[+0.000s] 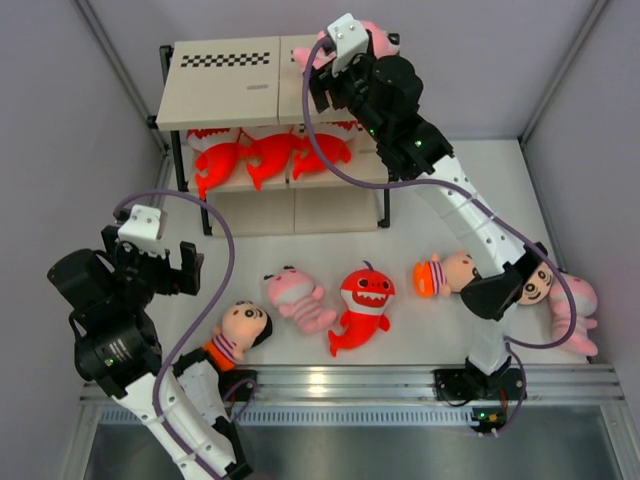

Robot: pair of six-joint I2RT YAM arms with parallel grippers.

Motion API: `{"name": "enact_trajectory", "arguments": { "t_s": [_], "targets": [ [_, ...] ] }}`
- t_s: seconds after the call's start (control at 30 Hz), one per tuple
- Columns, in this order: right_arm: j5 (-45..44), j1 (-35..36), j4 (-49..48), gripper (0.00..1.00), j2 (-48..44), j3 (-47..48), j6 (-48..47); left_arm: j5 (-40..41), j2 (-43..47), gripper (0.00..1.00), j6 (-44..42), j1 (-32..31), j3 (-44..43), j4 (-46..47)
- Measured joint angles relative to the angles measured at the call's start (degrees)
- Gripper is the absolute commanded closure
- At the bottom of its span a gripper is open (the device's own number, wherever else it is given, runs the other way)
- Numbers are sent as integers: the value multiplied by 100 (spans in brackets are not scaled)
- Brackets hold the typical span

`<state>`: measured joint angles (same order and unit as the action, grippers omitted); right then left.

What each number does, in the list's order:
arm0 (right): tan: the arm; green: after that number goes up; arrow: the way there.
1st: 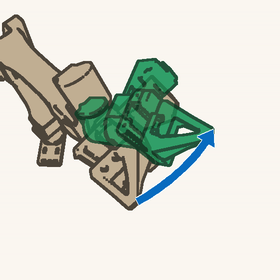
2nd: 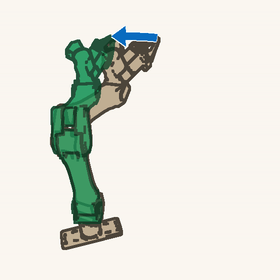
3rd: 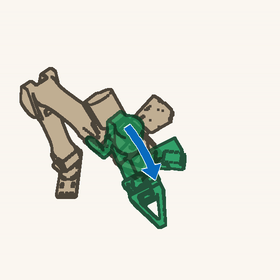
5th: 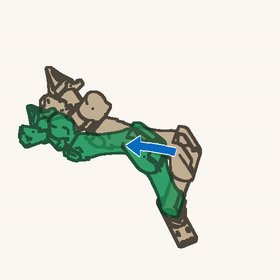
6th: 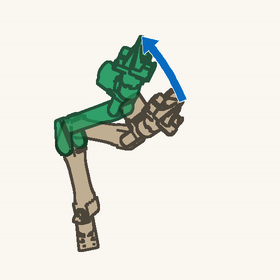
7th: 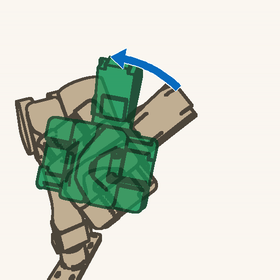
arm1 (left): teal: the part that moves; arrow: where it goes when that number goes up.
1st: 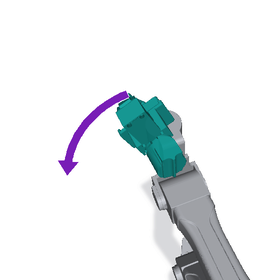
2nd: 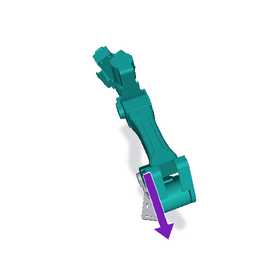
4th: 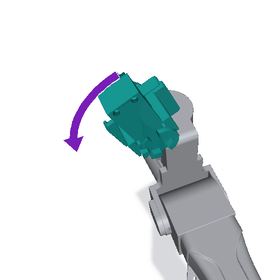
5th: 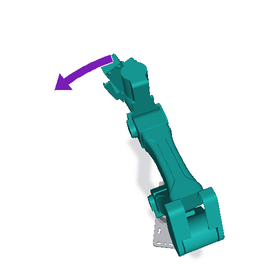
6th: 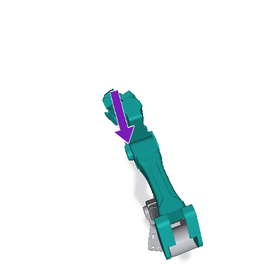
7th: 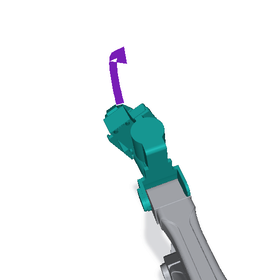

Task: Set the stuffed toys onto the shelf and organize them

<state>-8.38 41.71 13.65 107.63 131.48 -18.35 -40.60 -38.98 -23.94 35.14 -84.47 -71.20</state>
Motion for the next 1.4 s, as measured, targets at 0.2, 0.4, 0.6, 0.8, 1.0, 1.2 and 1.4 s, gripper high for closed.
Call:
{"name": "enact_trajectory", "arguments": {
  "t_s": [0.2, 0.4, 0.6, 0.8, 1.0, 1.2, 1.4],
  "targets": [
    [-212, 17, -50, 73, 70, 0, -195, 0, 4, 2, -2, 0, 26, 0],
    [-195, -2, -107, 99, -28, -264, -271, -2, 26, 2, -2, 0, 26, 0],
    [1606, -501, 219, 100, -487, -662, -166, 0, 26, 2, -4, 0, 26, 0],
    [3585, -1303, 748, 100, -861, -656, -39, 7, 26, 2, -9, 0, 28, 0],
    [5014, -1637, 859, 100, -765, -474, 350, 48, 66, 2, -9, 0, 37, 0],
    [6094, -1930, 686, 100, -398, -120, 981, 107, 74, 2, -22, 0, 52, 0],
    [6627, -2376, 341, 100, -122, -42, 1641, 125, 72, 3, -24, 0, 59, 0]
  ]
}}
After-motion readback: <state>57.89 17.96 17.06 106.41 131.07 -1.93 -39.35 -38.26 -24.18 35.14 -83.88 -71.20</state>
